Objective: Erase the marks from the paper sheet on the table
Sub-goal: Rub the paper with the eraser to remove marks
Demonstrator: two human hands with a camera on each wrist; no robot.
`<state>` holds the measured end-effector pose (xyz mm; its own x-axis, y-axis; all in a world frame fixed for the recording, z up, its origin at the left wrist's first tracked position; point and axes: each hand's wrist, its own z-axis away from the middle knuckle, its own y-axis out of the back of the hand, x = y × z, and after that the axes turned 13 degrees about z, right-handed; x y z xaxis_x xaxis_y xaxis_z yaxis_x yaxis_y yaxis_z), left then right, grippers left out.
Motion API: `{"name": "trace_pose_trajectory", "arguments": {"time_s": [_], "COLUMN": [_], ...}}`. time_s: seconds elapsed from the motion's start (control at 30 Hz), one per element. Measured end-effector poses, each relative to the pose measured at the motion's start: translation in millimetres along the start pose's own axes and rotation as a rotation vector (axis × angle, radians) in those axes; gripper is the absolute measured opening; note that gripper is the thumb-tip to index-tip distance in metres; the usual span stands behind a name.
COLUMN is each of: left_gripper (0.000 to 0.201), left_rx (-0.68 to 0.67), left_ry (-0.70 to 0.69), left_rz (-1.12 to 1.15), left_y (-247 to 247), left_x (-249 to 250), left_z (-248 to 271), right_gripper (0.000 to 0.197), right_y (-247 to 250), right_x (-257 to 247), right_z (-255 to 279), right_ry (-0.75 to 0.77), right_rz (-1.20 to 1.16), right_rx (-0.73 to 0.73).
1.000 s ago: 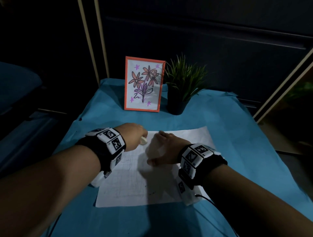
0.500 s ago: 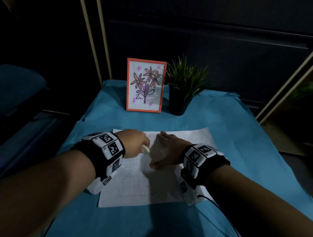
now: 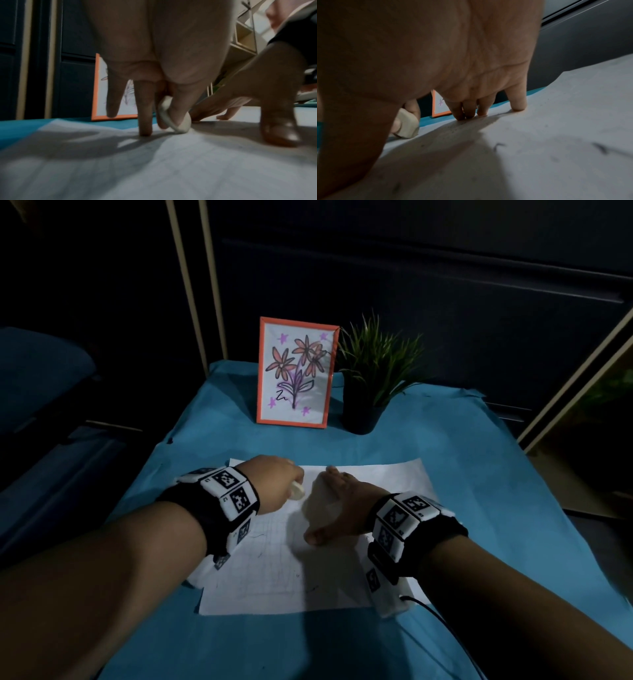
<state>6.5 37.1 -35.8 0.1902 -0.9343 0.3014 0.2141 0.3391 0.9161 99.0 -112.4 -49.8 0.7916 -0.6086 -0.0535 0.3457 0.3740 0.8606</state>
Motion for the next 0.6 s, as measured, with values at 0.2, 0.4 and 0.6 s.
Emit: {"name": "trace_pose_trajectory", "arguments": {"time_s": [0.2,0.4,0.6], "left_gripper": [0.025,0.025,0.027], "left_rx": [-0.044,0.018,-0.107], "left_ry": [-0.058,-0.036,-0.038], "left_rz": [-0.005,0.069,-0.018], "left_y": [-11,-8,-6], "left_x": [-1,-6,-1], "left_z": [12,9,9], "right_gripper": [0.124,0.123,0.113], "right_y": [-2,0,-4], "right_x": [1,1,4], "right_z": [-3,1,6], "right_ry": [0.007,0.028,0.051], "right_rz": [0.022,0.018,0.032], "right_rx": [-0.006,-0.017,-0.015]}}
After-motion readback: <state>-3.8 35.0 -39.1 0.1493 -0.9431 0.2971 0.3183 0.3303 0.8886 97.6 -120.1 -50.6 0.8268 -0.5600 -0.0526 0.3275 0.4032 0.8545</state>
